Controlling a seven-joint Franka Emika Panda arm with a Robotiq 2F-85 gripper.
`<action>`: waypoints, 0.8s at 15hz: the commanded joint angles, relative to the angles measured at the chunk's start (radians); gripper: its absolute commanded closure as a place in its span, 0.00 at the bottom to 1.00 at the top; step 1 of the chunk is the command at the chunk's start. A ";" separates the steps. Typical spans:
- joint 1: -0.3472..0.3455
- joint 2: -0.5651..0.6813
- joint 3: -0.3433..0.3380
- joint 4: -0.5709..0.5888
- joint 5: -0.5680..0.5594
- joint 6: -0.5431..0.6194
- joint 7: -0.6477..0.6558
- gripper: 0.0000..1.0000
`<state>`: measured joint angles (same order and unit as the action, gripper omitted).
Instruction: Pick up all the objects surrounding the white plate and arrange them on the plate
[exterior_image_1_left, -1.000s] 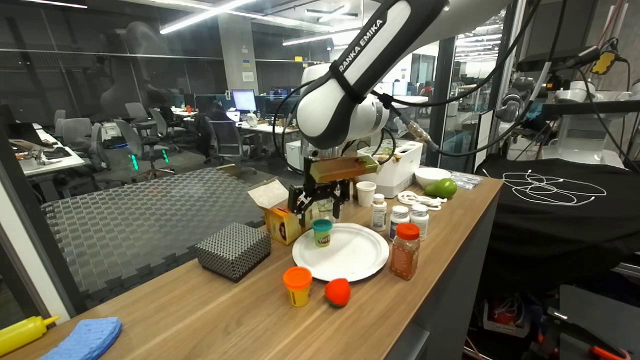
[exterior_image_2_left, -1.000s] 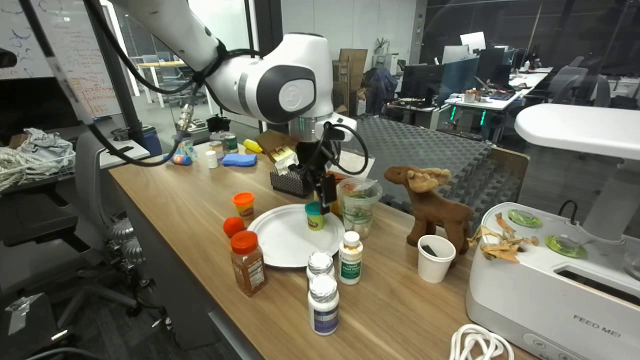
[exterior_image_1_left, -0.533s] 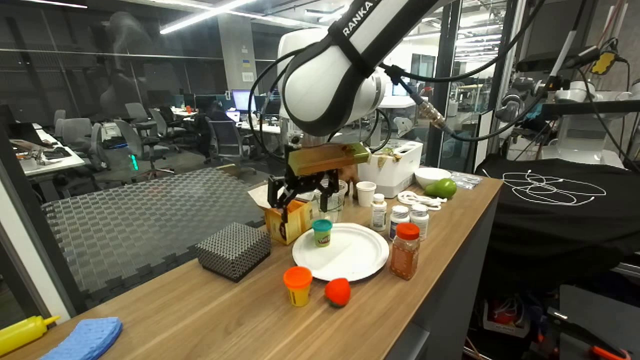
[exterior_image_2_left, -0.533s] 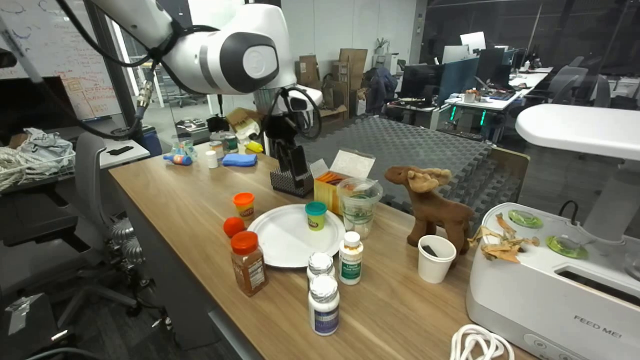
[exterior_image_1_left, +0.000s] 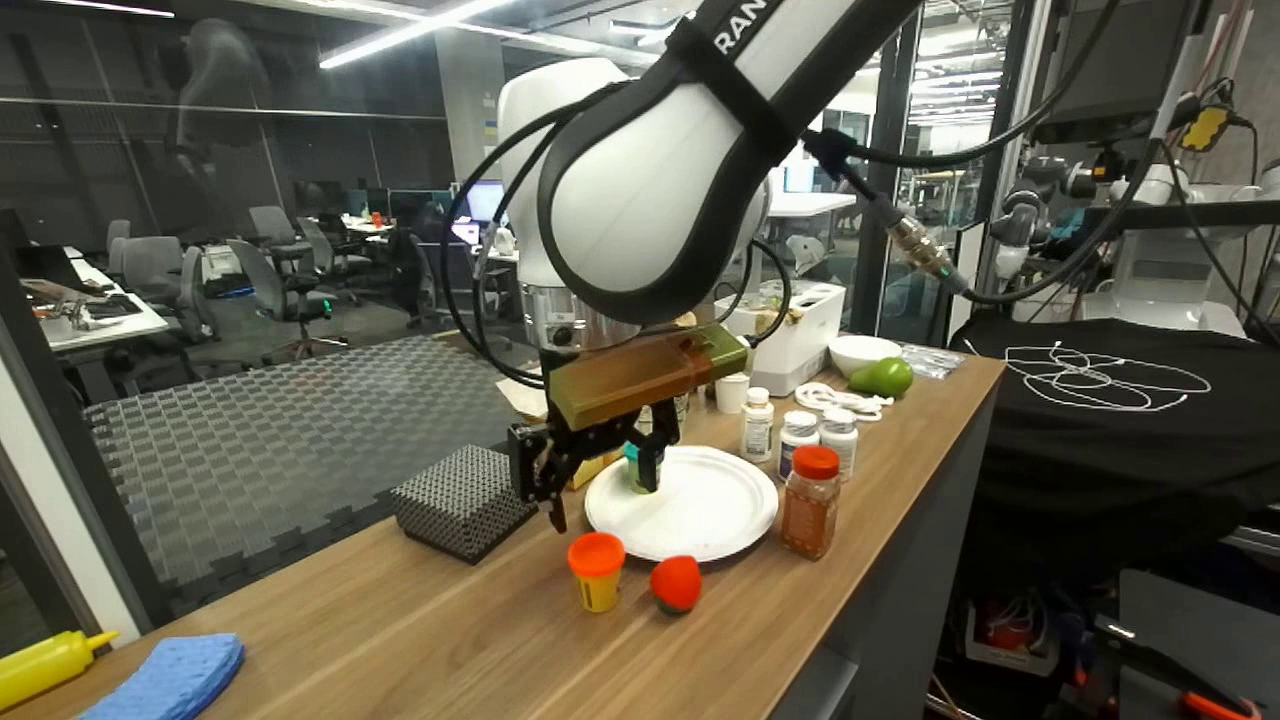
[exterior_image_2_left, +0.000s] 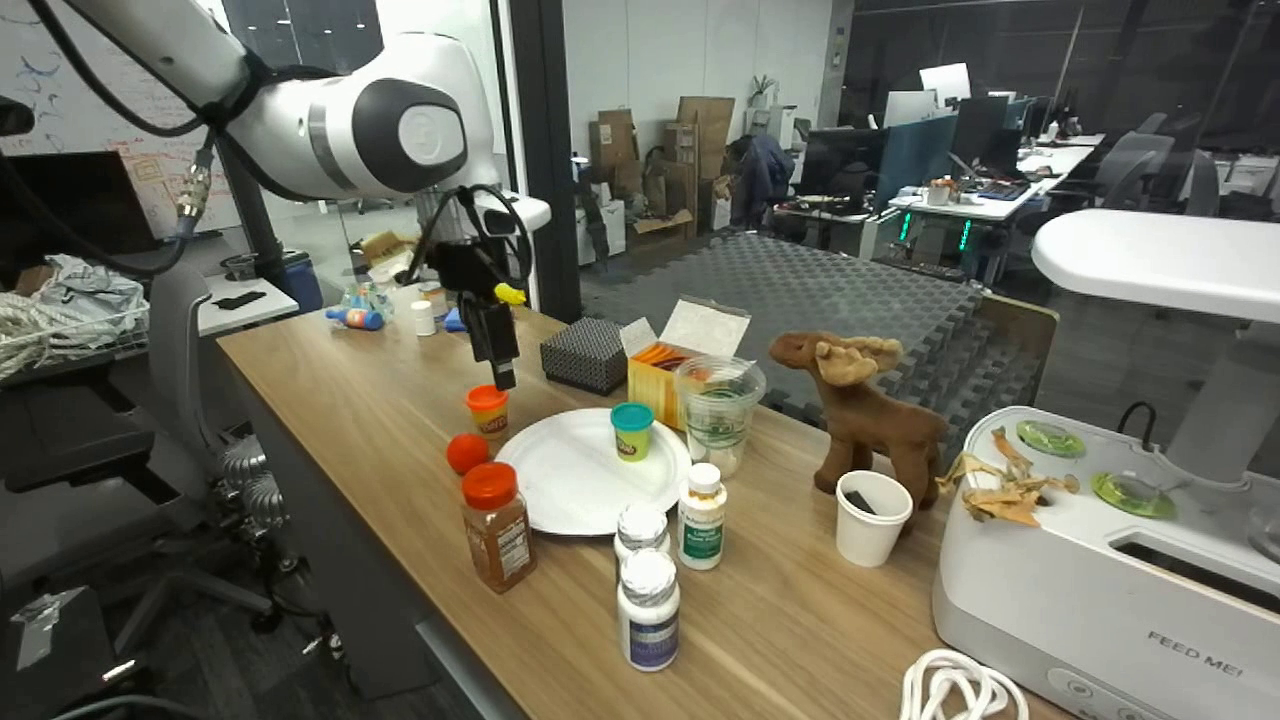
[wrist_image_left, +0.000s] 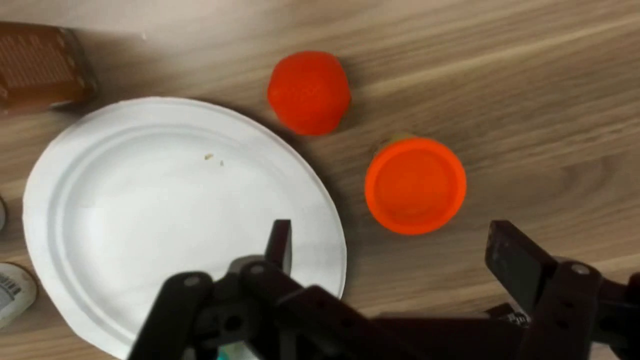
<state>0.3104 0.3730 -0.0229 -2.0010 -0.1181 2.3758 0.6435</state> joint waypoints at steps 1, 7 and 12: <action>0.011 -0.062 0.015 -0.053 -0.058 -0.055 0.037 0.00; -0.036 -0.044 0.089 -0.064 0.029 -0.032 -0.097 0.00; -0.053 -0.017 0.102 -0.064 0.082 -0.017 -0.174 0.00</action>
<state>0.2801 0.3568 0.0634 -2.0539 -0.0688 2.3360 0.5233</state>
